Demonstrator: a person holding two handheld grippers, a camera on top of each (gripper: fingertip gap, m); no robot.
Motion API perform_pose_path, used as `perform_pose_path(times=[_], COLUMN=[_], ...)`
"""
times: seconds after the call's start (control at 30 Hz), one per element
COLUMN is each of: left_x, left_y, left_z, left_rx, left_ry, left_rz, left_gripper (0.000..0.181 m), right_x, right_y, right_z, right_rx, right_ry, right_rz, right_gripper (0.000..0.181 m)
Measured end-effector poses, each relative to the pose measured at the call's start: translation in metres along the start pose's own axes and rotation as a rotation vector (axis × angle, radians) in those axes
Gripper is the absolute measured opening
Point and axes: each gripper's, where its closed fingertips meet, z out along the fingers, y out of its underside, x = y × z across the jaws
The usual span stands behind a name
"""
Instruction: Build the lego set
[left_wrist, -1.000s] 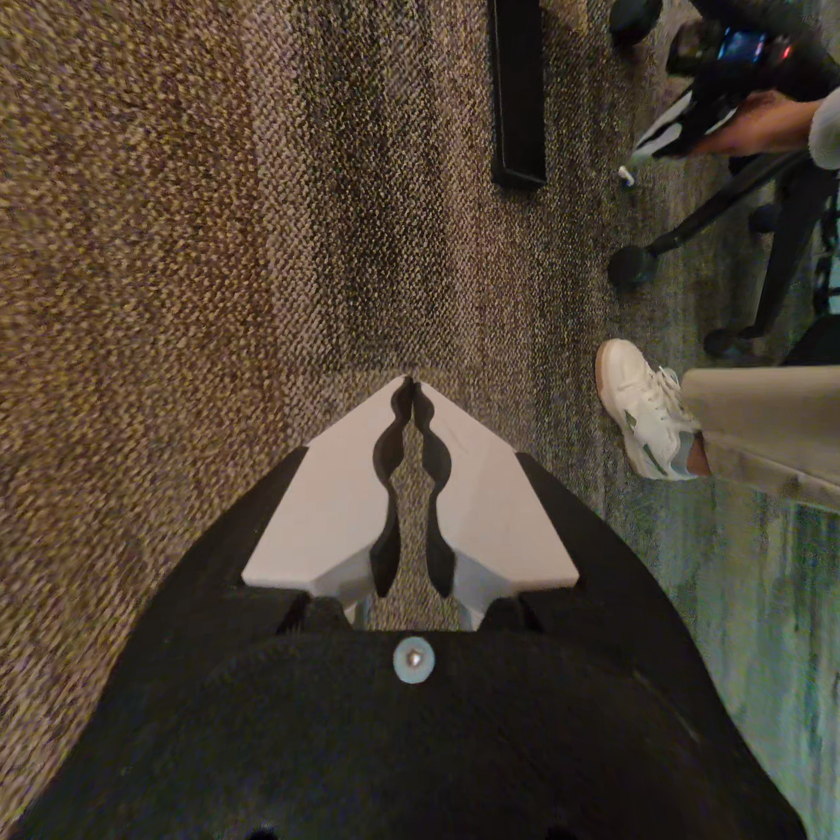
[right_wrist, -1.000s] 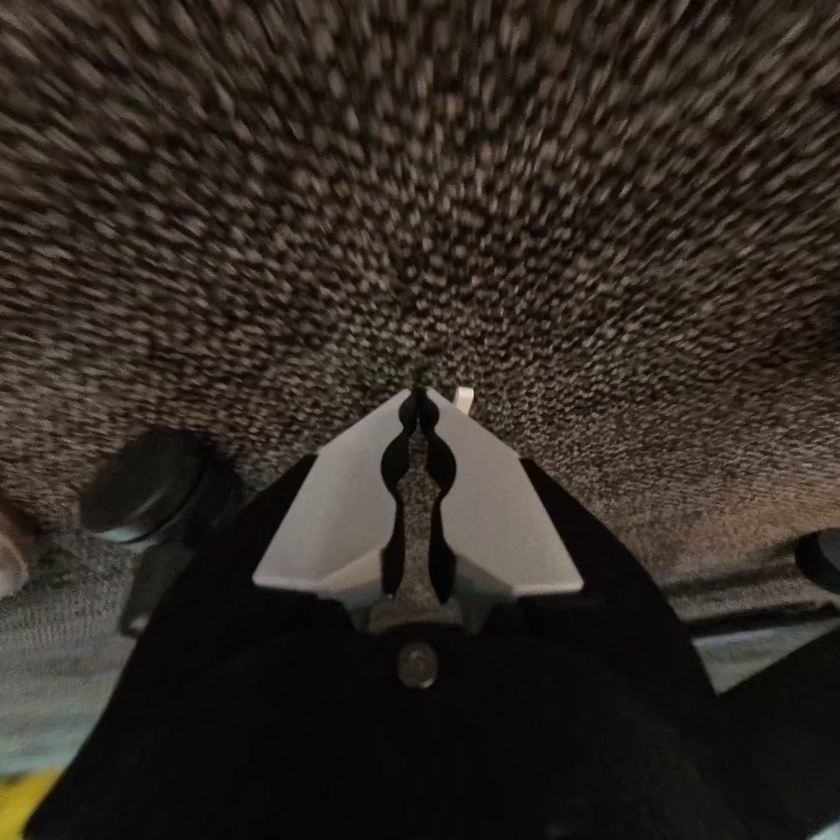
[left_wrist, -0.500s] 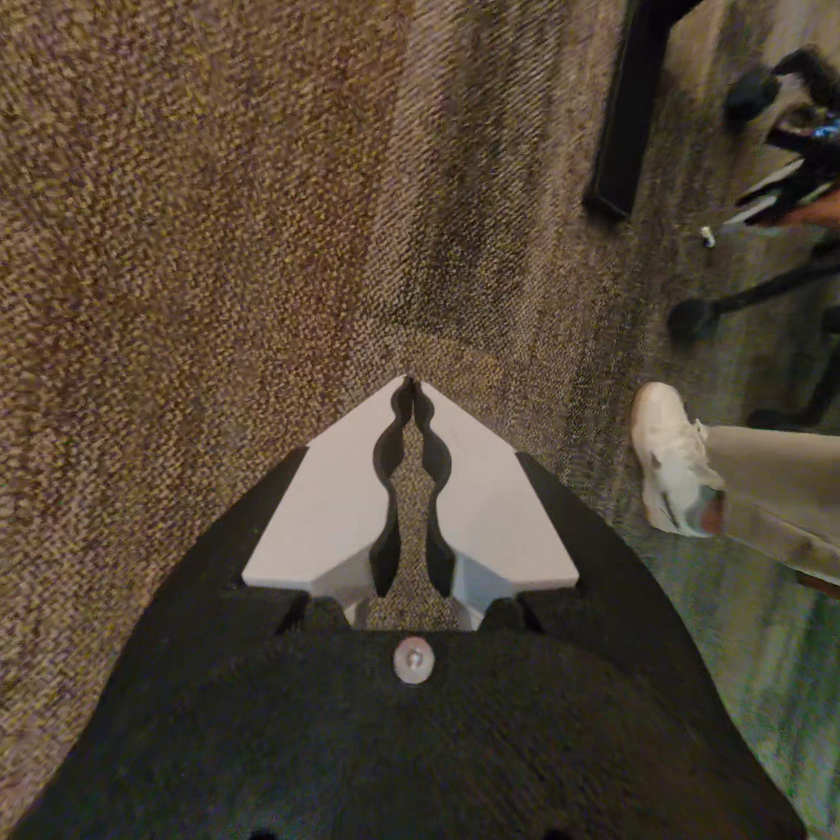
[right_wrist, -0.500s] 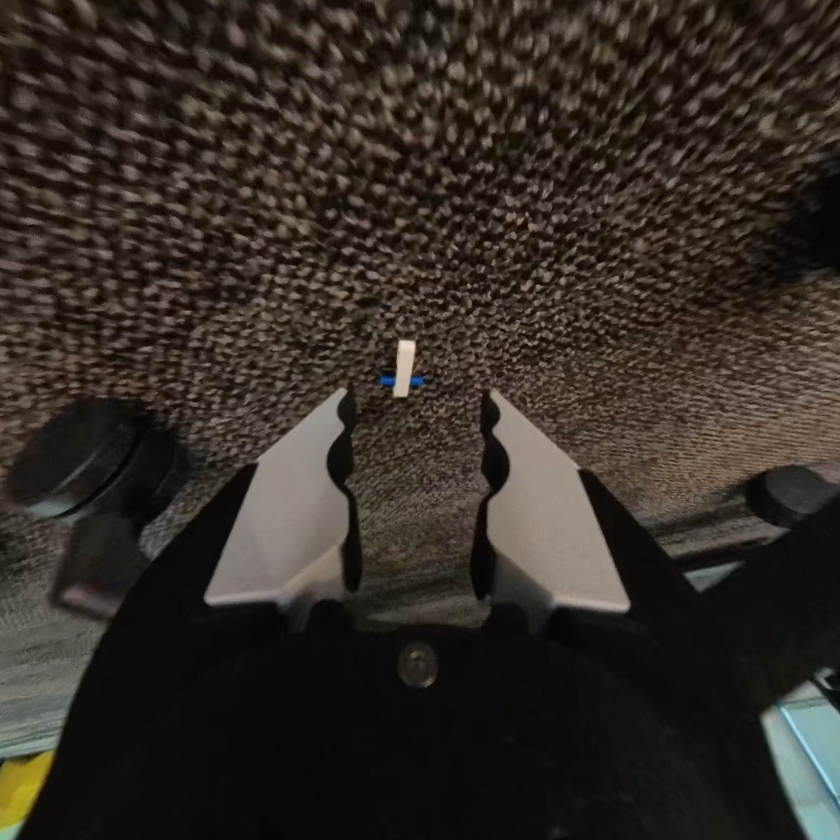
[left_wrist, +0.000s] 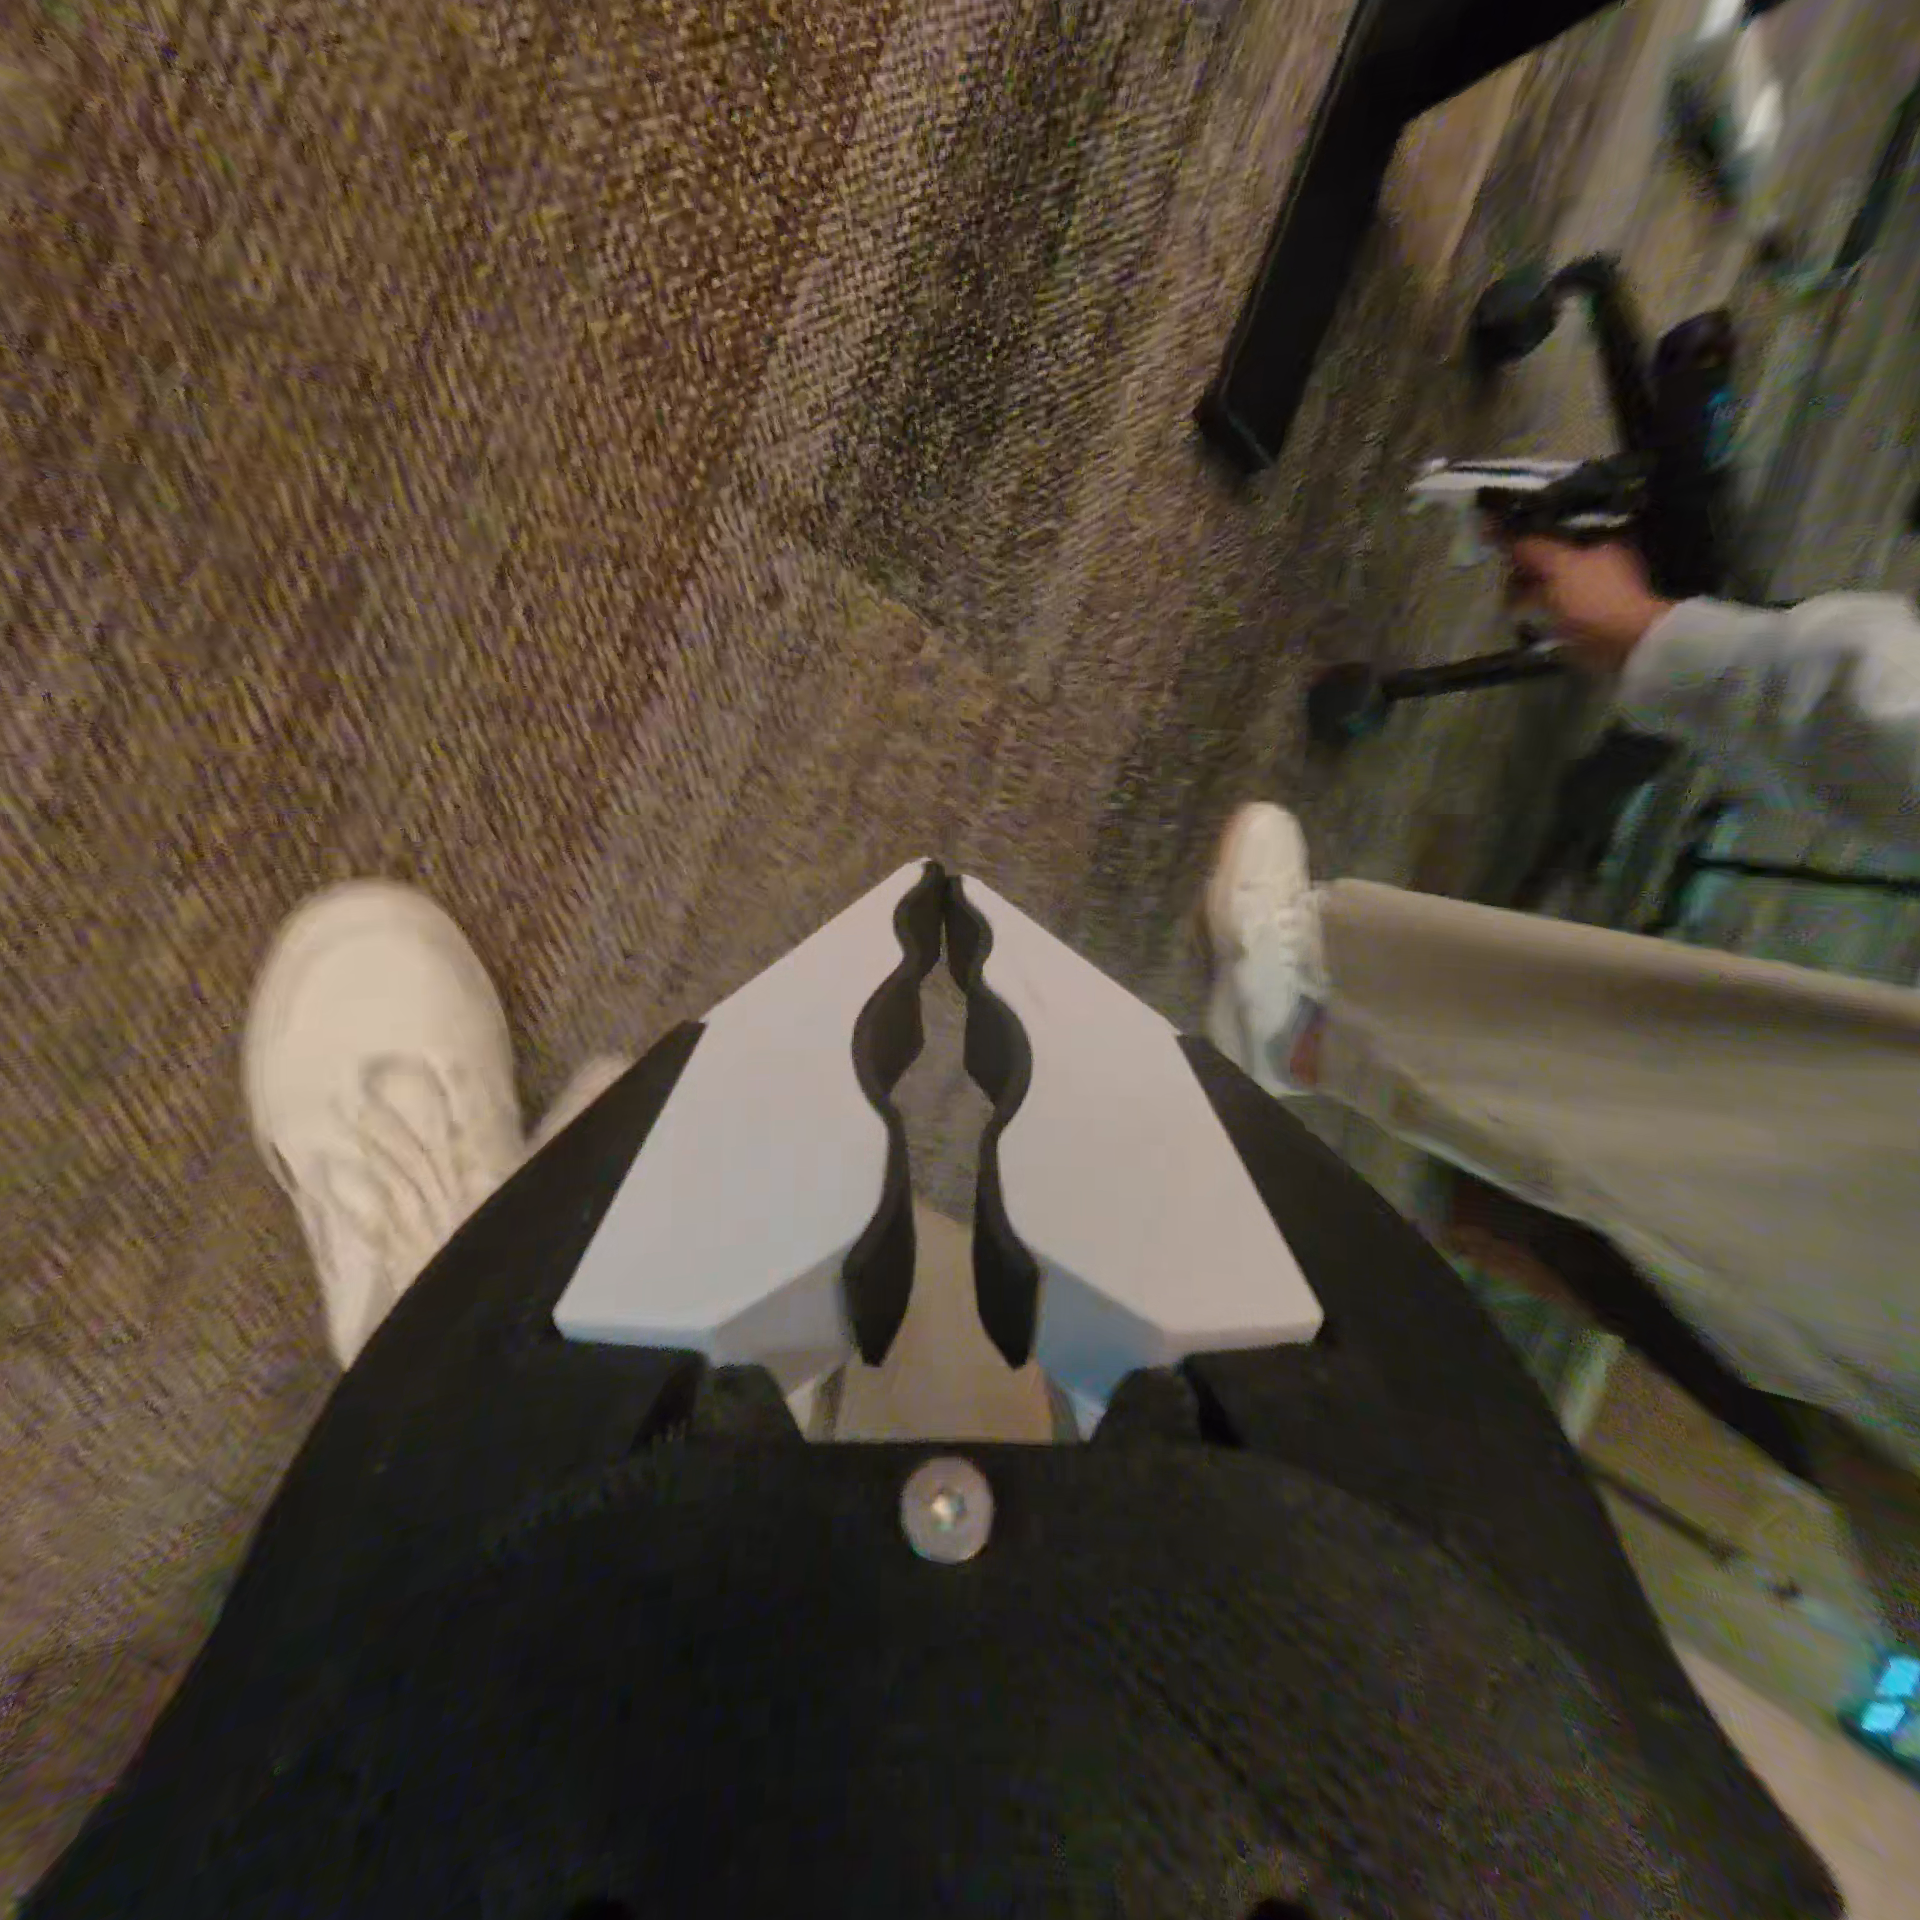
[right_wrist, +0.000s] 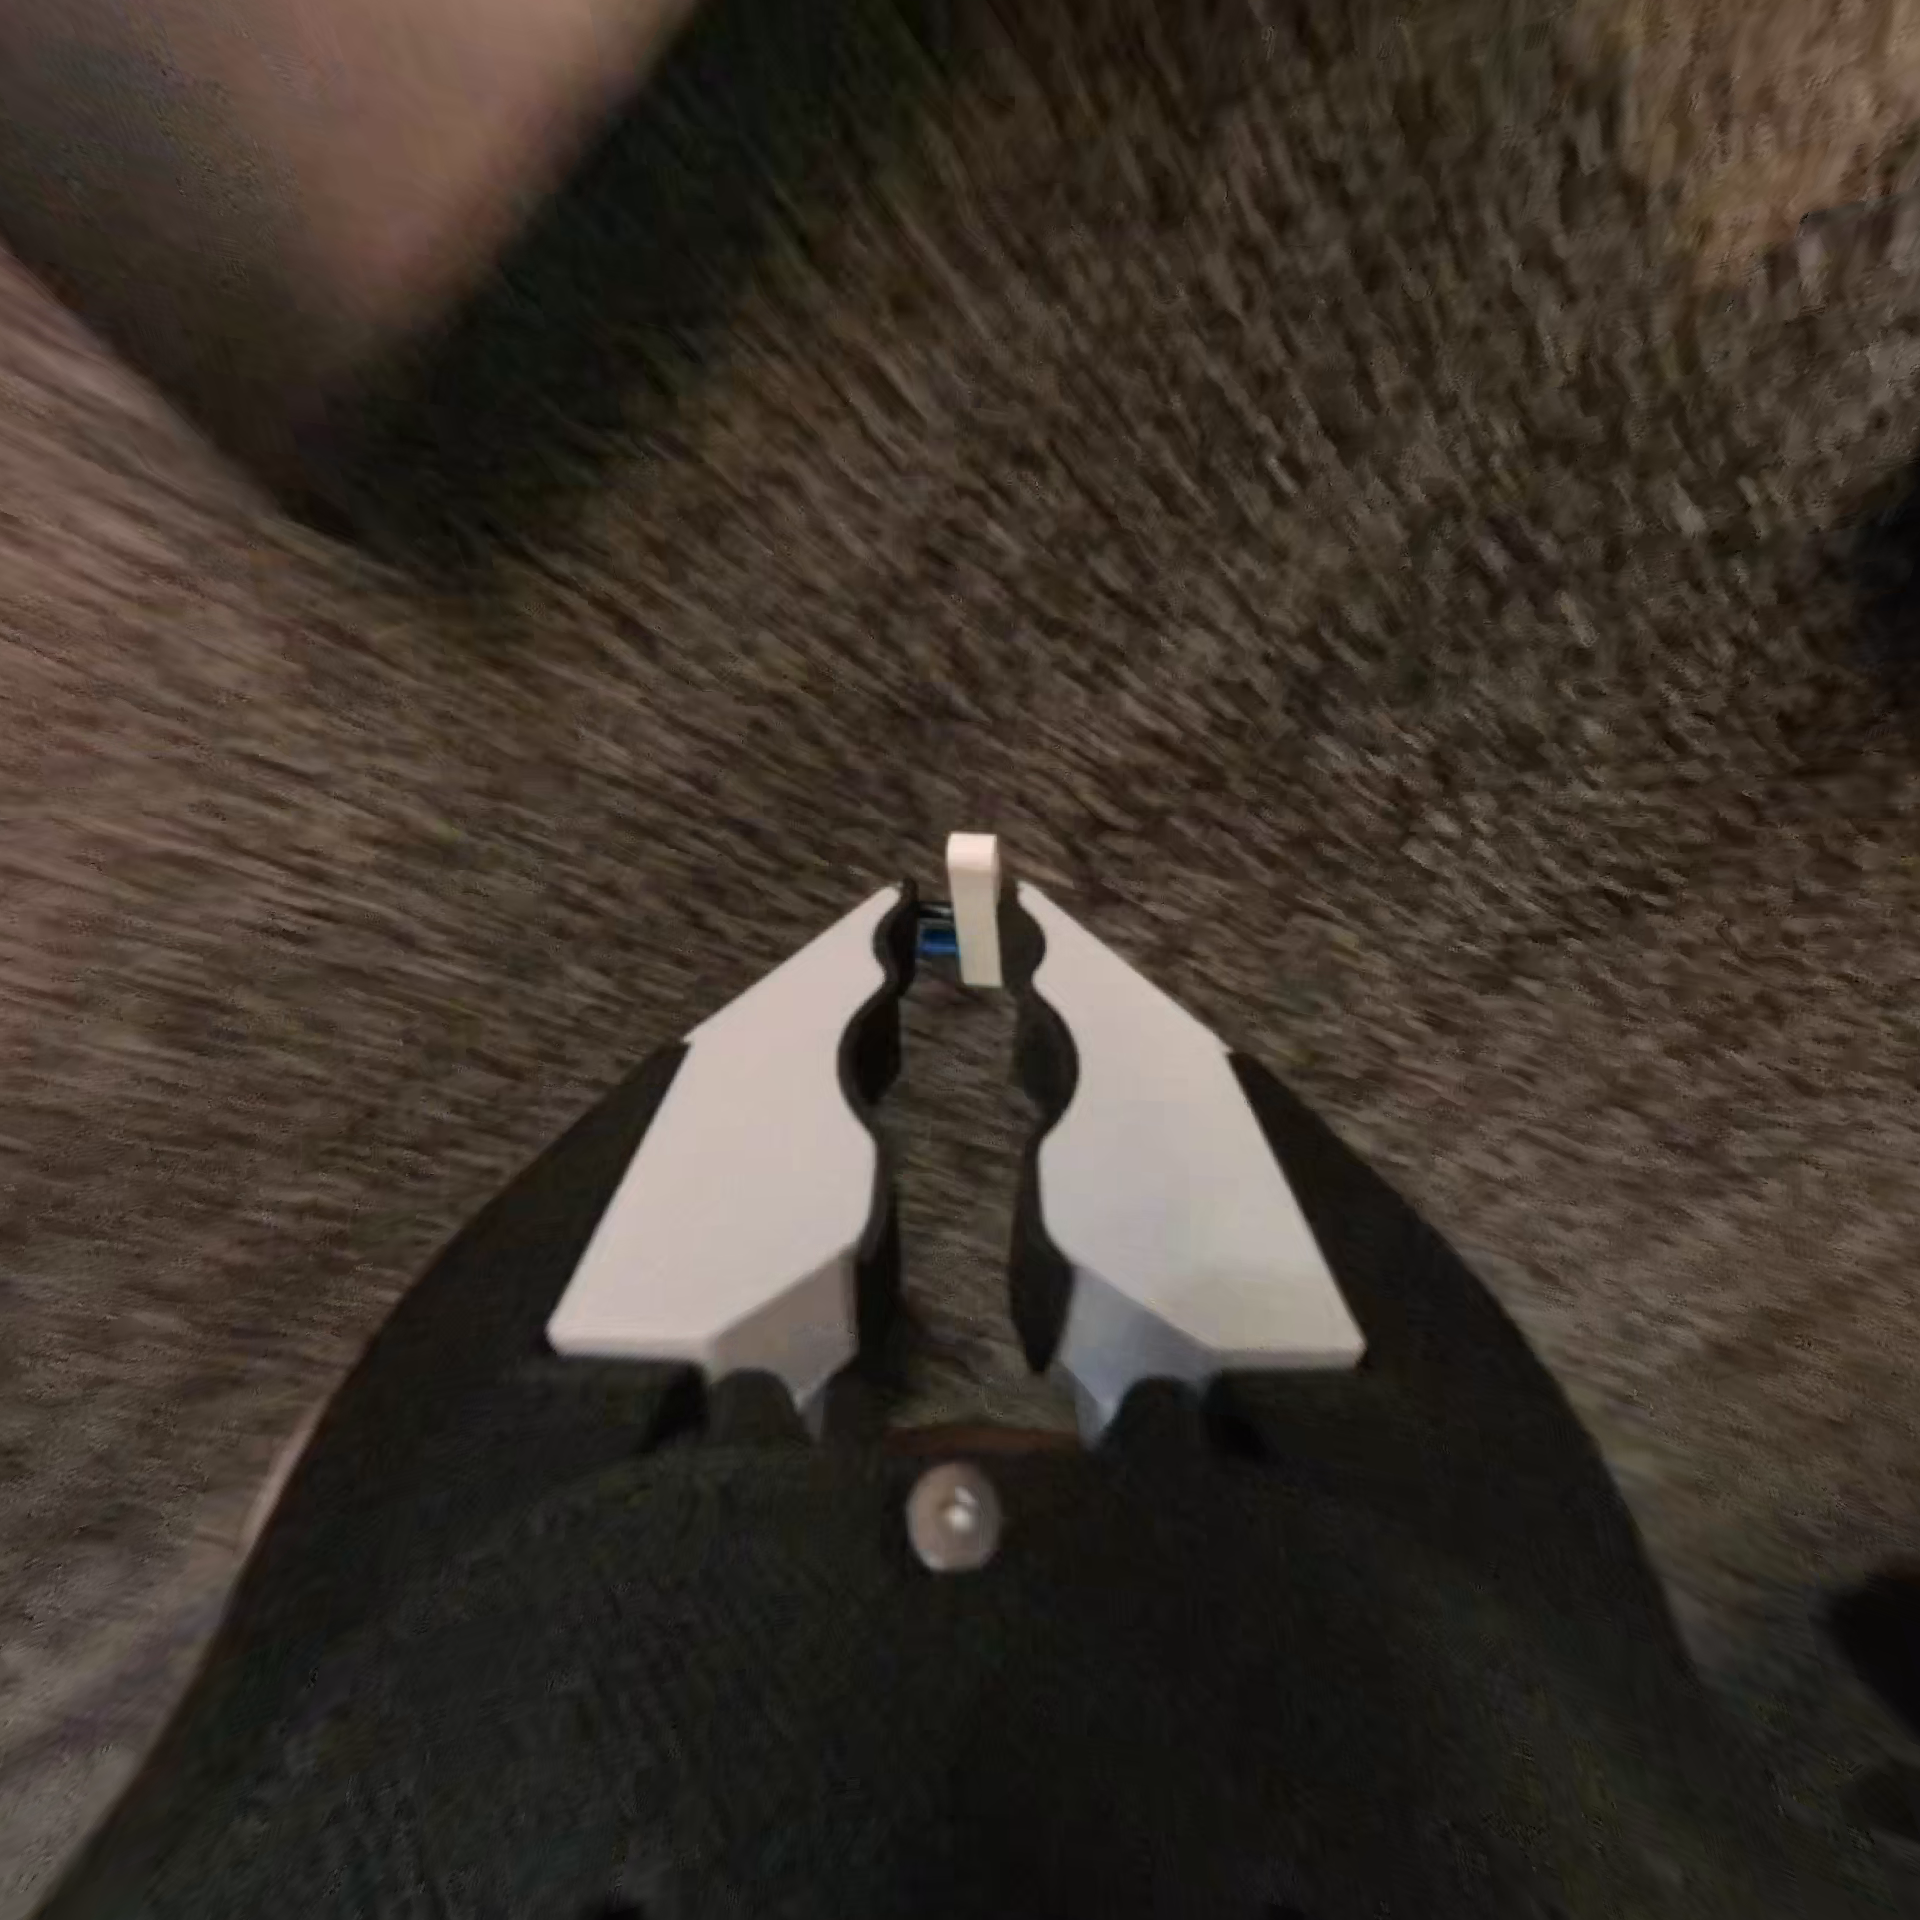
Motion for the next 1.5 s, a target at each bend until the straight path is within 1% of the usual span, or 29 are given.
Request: perform_pose_path(times=[0.07,0.1,0.17,0.2,0.23,0.27,0.3,0.33,0.37,0.4,0.47,0.5,0.57,0.6,0.63,0.67,0.7,0.77,0.83,0.9,0.97,1.07,1.17,1.2,1.23,1.33,1.37,1.43,1.5], left_x=[0.014,0.026,0.051,0.069,0.089,0.098,0.102,0.112,0.126,0.138,0.151,0.155,0.152,0.149,0.144,0.134,0.119,0.084,0.069,0.066,0.064,0.050,0.016,0.003,-0.007,-0.030,-0.038,-0.057,-0.079], left_y=[0.032,0.039,0.032,0.024,0.030,0.046,0.062,0.076,0.086,0.099,0.136,0.161,0.218,0.235,0.242,0.249,0.256,0.268,0.262,0.258,0.248,0.229,0.194,0.177,0.158,0.080,0.055,0.009,-0.026], left_z=[-0.035,-0.053,-0.095,-0.122,-0.145,-0.165,-0.191,-0.226,-0.268,-0.314,-0.403,-0.435,-0.471,-0.486,-0.506,-0.525,-0.544,-0.575,-0.603,-0.646,-0.694,-0.750,-0.803,-0.819,-0.832,-0.879,-0.889,-0.903,-0.912], left_rx=[0.033,0.094,0.244,0.318,0.329,0.307,0.309,0.350,0.427,0.525,0.727,0.790,0.791,0.815,0.876,0.930,0.970,0.990,0.913,0.856,0.871,0.864,0.868,0.868,0.873,0.937,0.955,0.951,0.917], left_ry=[0.061,0.100,0.178,0.226,0.216,0.120,0.011,-0.040,-0.062,-0.090,-0.204,-0.277,-0.429,-0.442,-0.443,-0.465,-0.509,-0.570,-0.527,-0.567,-0.592,-0.548,-0.568,-0.573,-0.565,-0.519,-0.503,-0.480,-0.474], left_rz=[-0.120,-0.186,-0.306,-0.287,-0.183,-0.071,-0.043,-0.104,-0.217,-0.340,-0.567,-0.628,-0.691,-0.717,-0.724,-0.720,-0.707,-0.663,-0.541,-0.452,-0.399,-0.344,-0.255,-0.221,-0.186,-0.109,-0.083,-0.055,-0.043], left_gripper=[0.000,0.000,0.000,0.000,0.000,0.000,0.000,0.000,0.000,0.000,0.000,0.000,0.000,0.000,0.000,0.000,0.000,0.000,0.000,0.000,0.000,0.000,0.000,0.000,0.000,0.000,0.000,0.000,0.000], right_x=[-0.078,-0.128,-0.240,-0.298,-0.356,-0.417,-0.480,-0.544,-0.610,-0.669,-0.760,-0.789,-0.821,-0.829,-0.835,-0.837,-0.836,-0.827,-0.814,-0.816,-0.839,-0.889,-0.942,-0.959,-0.973,-0.994,-0.997,-1.011,-1.039], right_y=[-0.047,-0.073,-0.124,-0.141,-0.148,-0.147,-0.148,-0.157,-0.175,-0.197,-0.228,-0.236,-0.250,-0.255,-0.261,-0.269,-0.278,-0.300,-0.319,-0.330,-0.338,-0.349,-0.338,-0.338,-0.347,-0.403,-0.424,-0.461,-0.493], right_z=[-0.042,-0.075,-0.155,-0.192,-0.216,-0.231,-0.248,-0.278,-0.329,-0.395,-0.549,-0.621,-0.736,-0.777,-0.806,-0.825,-0.833,-0.829,-0.821,-0.828,-0.850,-0.888,-0.891,-0.893,-0.897,-0.903,-0.901,-0.888,-0.869], right_rx=[0.169,0.246,0.370,0.385,0.343,0.265,0.200,0.177,0.195,0.232,0.308,0.356,0.480,0.527,0.561,0.583,0.592,0.590,0.542,0.488,0.487,0.586,0.642,0.666,0.693,0.754,0.790,0.841,0.845], right_ry=[-0.075,-0.118,-0.232,-0.320,-0.448,-0.589,-0.698,-0.797,-0.910,-1.024,-1.219,-1.273,-1.281,-1.269,-1.249,-1.232,-1.200,-1.072,-0.936,-0.888,-0.898,-0.867,-0.727,-0.724,-0.762,-0.844,-0.827,-0.754,-0.745], right_rz=[0.036,0.003,-0.090,-0.070,0.038,0.187,0.269,0.246,0.157,0.036,-0.238,-0.397,-0.693,-0.807,-0.890,-0.942,-0.974,-0.997,-0.930,-0.779,-0.682,-0.748,-1.036,-1.055,-0.990,-0.702,-0.677,-0.729,-0.778], right_gripper=[0.015,0.014,0.015,0.014,0.014,0.014,0.014,0.014,0.014,0.015,0.015,0.014,0.015,0.015,0.014,0.014,0.014,0.014,0.014,0.015,0.015,0.015,0.014,0.014,0.014,0.015,0.015,0.015,0.015])
